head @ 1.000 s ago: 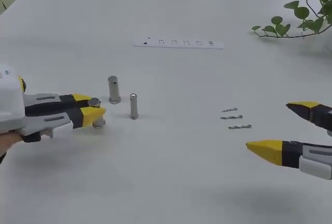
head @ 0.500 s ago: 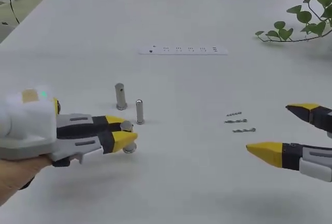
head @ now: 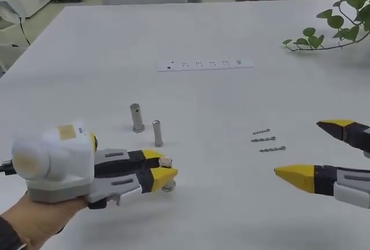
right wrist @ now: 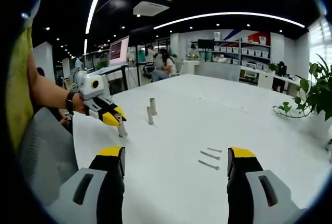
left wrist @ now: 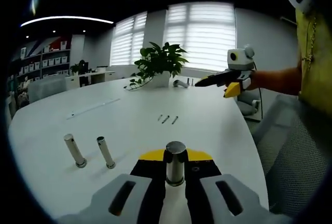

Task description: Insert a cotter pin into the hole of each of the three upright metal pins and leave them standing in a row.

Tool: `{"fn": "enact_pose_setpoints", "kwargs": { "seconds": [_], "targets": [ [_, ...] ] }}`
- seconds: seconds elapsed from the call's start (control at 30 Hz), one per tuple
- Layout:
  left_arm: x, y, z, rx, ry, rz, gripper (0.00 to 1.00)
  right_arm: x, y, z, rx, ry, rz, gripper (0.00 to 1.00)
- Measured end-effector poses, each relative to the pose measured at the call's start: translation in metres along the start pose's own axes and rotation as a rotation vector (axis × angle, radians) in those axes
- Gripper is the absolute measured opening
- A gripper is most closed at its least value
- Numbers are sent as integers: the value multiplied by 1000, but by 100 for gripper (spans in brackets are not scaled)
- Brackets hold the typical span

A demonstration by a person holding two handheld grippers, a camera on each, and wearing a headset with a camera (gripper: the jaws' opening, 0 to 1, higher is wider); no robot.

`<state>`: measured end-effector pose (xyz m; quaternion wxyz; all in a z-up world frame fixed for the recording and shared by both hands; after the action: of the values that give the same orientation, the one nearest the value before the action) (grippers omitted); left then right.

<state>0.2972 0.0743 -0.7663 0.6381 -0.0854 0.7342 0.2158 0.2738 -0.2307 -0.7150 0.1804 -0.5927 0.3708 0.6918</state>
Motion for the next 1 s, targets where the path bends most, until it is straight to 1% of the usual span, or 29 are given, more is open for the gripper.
{"fn": "enact_pose_setpoints", "kwargs": {
  "seconds": [0.13, 0.23, 0.3, 0.5, 0.6, 0.67, 0.7, 0.77, 0.8, 0.9, 1.0],
  "targets": [
    [4, -8, -5, 27, -15, 15, 10, 3, 3, -1, 1, -4, -1, 82],
    [6, -14, -8, 34, -21, 27, 10, 5, 4, -2, 3, -8, 4, 82],
    [7, -17, -9, 20, -25, 35, 10, 6, 5, -2, 4, -11, 5, 82],
    [7, -21, -13, -27, -14, 31, 10, 7, 1, -3, -1, -17, -2, 82],
    [8, -20, -14, -55, -7, 34, 10, 8, -2, -3, -11, -19, -7, 82],
    [9, -20, -14, -62, -7, 34, 10, 8, -3, -2, -16, -20, -9, 82],
    [10, -19, -13, -78, -4, 35, 10, 8, -3, -2, -20, -21, -12, 82],
    [11, -17, -12, -89, 5, 36, 10, 9, -3, -2, -23, -20, -12, 82],
    [11, -17, -12, -95, -3, 37, 10, 9, -3, -2, -24, -21, -12, 82],
    [12, -15, -11, -107, -2, 40, 10, 10, -2, -3, -24, -25, -12, 82],
    [12, -13, -10, -111, -8, 43, 10, 11, -1, -4, -25, -24, -12, 82]
  ]
}}
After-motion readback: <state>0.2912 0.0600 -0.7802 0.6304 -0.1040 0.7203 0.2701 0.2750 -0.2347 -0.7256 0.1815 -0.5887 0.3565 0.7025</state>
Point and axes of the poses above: the centre of the closed fingertips' face, and the gripper's own axes: y roughly backward along the fingers, z roughly to its left, x roughly out of its underside, the point moved 9 cm from there along y, roughly backward along the fingers, and after that the axes turned 5 degrees about -z, right-handed, at the moved point
